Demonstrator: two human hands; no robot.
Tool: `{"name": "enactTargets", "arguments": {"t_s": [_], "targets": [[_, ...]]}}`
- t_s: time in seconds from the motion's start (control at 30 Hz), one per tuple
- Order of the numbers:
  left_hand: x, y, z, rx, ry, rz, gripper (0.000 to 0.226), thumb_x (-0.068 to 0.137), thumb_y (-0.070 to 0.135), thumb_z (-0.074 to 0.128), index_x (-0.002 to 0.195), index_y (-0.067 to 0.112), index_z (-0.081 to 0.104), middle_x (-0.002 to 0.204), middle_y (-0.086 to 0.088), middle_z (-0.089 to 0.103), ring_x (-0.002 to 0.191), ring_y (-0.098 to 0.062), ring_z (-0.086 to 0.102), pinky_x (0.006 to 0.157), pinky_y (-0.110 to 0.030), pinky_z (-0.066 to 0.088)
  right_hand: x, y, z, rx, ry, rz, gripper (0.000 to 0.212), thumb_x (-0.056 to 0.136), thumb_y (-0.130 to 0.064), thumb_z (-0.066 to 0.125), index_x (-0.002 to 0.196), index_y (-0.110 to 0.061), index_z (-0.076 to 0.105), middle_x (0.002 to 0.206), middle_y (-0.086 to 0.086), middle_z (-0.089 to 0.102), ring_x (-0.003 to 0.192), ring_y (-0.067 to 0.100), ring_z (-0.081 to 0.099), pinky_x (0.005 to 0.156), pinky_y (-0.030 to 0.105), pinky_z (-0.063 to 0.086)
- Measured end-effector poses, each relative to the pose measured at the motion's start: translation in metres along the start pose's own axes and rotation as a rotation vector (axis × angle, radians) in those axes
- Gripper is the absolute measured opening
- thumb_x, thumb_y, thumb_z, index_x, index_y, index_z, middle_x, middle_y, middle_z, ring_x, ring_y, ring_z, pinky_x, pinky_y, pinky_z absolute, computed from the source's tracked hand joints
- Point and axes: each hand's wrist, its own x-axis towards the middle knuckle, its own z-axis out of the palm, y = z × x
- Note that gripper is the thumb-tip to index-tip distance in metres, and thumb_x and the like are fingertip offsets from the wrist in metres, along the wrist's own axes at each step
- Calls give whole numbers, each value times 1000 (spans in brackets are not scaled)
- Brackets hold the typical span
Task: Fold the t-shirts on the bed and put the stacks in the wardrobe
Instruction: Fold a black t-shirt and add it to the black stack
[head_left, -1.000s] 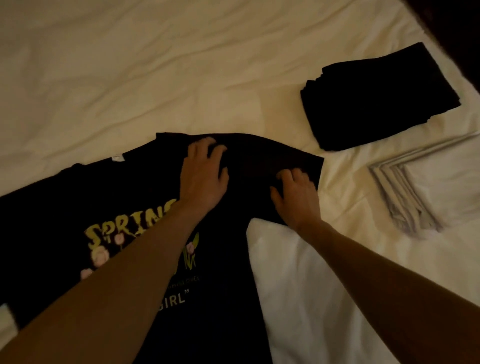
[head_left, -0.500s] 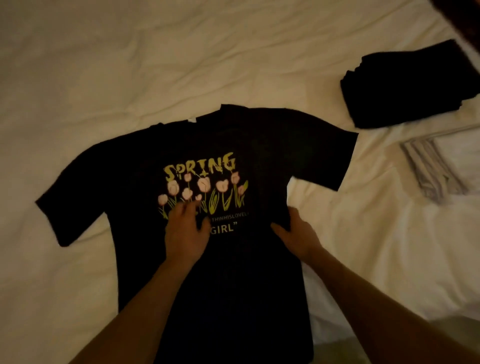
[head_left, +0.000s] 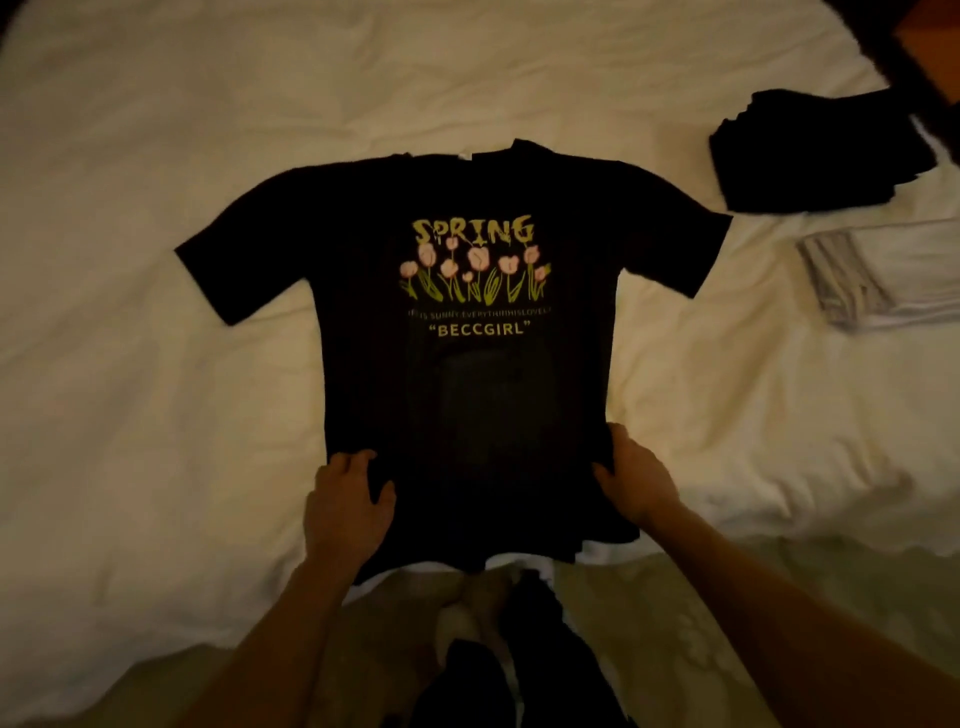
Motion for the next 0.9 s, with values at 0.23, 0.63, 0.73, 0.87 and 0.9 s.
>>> {"name": "enactTargets", "arguments": {"t_s": [0.23,0.63,0.73,0.87,0.9], "targets": [[-45,-23,1,-121,138,-153,19,95,32,59,105,16,63,89,-9,65,85,-31,64,63,-34,45,-35,7,16,-66,-64,198,44,96,-25,56,132,-7,38,115,20,63,102,38,63,81,43,51],[-76,-33,60,-110,150,12,67,84,51,69,138,20,43,122,-5,61,102,-23,63,79,-39,53,-40,33,58,-74,158,-51,28,101,-23,46,124,-9,37,74,1,55,65,24,56,60,34,42],[-70,-42,74,-2,187,53,94,70,72,70,141,20,36,130,-5,53,108,-28,61,79,-43,54,-36,49,72,100,244,-100,24,103,-21,43,120,-4,41,62,0,51,52,19,50,48,30,35],[-56,-55,86,38,326,204,77,78,55,73,139,18,43,122,-7,60,99,-30,65,72,-37,51,-22,71,79,186,315,-196,26,103,-22,45,123,-5,43,67,5,56,56,24,56,49,35,42],[-54,-58,86,10,342,236,69,82,45,74,138,17,47,121,-7,61,99,-28,64,71,-35,49,-20,74,80,208,330,-222,29,103,-24,46,125,-6,43,74,6,58,63,30,61,54,39,47]]}}
